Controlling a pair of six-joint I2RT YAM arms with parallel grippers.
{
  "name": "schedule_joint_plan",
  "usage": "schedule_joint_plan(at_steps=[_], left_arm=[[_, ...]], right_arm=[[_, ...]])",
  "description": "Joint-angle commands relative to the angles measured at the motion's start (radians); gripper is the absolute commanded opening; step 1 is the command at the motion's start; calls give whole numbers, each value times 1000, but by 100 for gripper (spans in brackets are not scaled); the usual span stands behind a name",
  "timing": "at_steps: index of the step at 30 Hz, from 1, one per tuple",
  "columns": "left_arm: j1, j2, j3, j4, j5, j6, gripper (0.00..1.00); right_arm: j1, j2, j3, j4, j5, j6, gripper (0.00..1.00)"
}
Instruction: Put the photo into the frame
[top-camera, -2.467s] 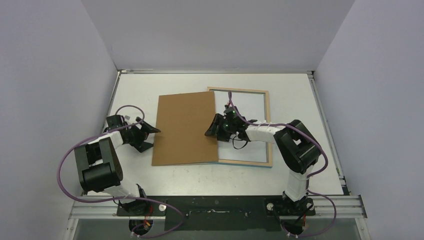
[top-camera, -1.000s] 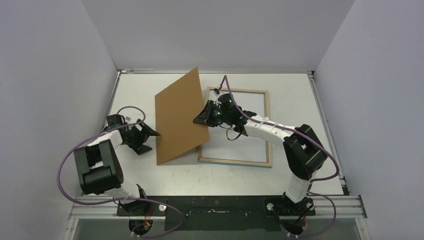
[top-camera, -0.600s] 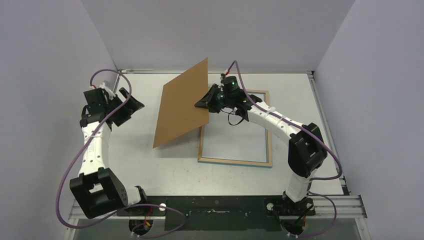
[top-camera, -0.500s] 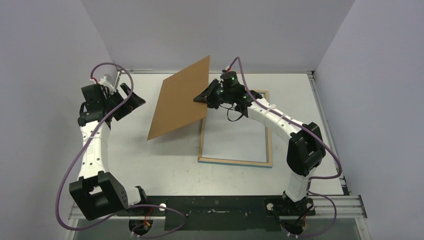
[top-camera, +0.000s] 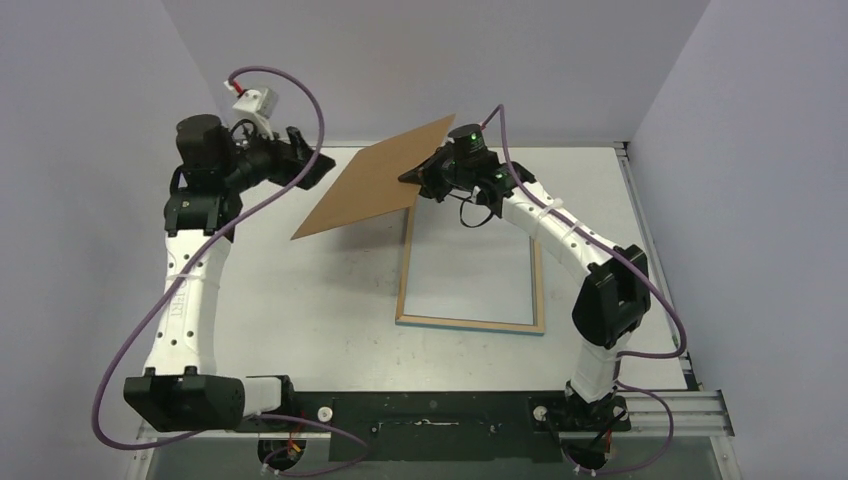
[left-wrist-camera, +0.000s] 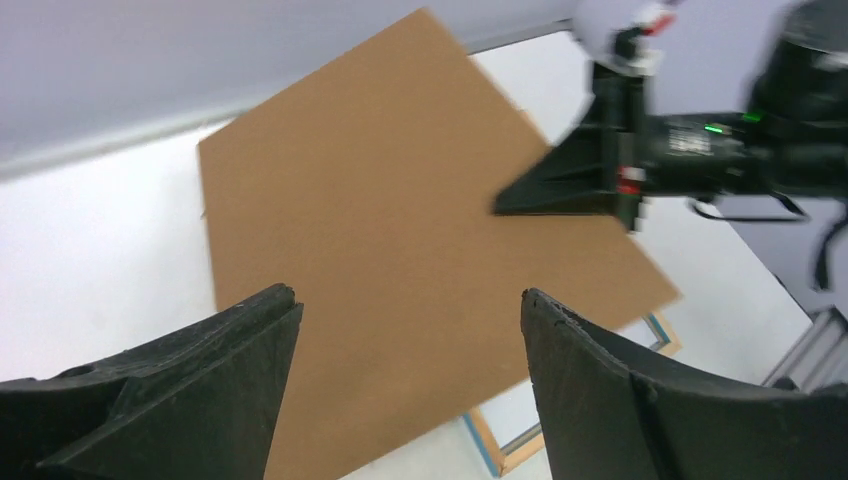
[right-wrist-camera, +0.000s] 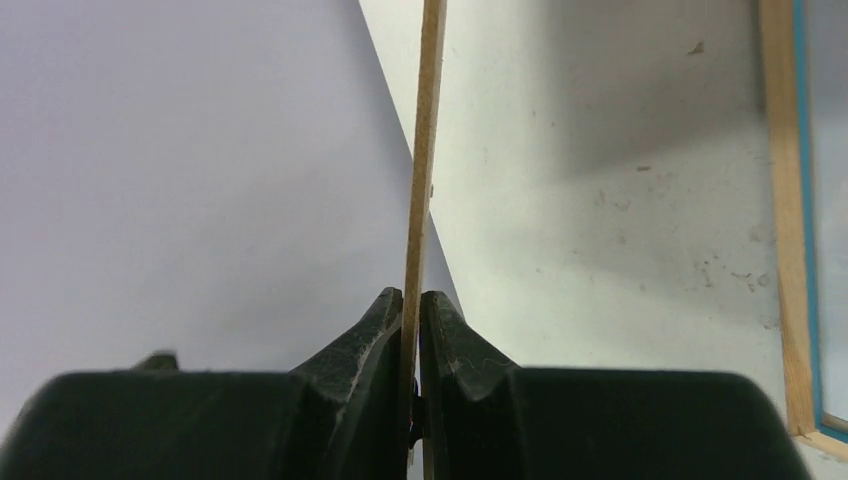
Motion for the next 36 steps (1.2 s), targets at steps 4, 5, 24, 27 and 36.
schedule_joint_plan(at_steps=[4,5,24,27,36], left_arm=[[-197,-159,-122,441,18,94,94],[-199,-178,-144,483,21,81,95],[-444,-229,-405,573,28,670,81],[-446,-227,-439,596,-17,747,78],[-446,-133,-438,477,13,841,65]], right_arm=[[-76,-107,68,-11,72,54,0],[-78,-124,63,-20,76,54,0],[-122,-263,44,-143,120,153,0],[-116,-266,39,-144,110,160,0],[-116,-257,81,-171,88,159,0]])
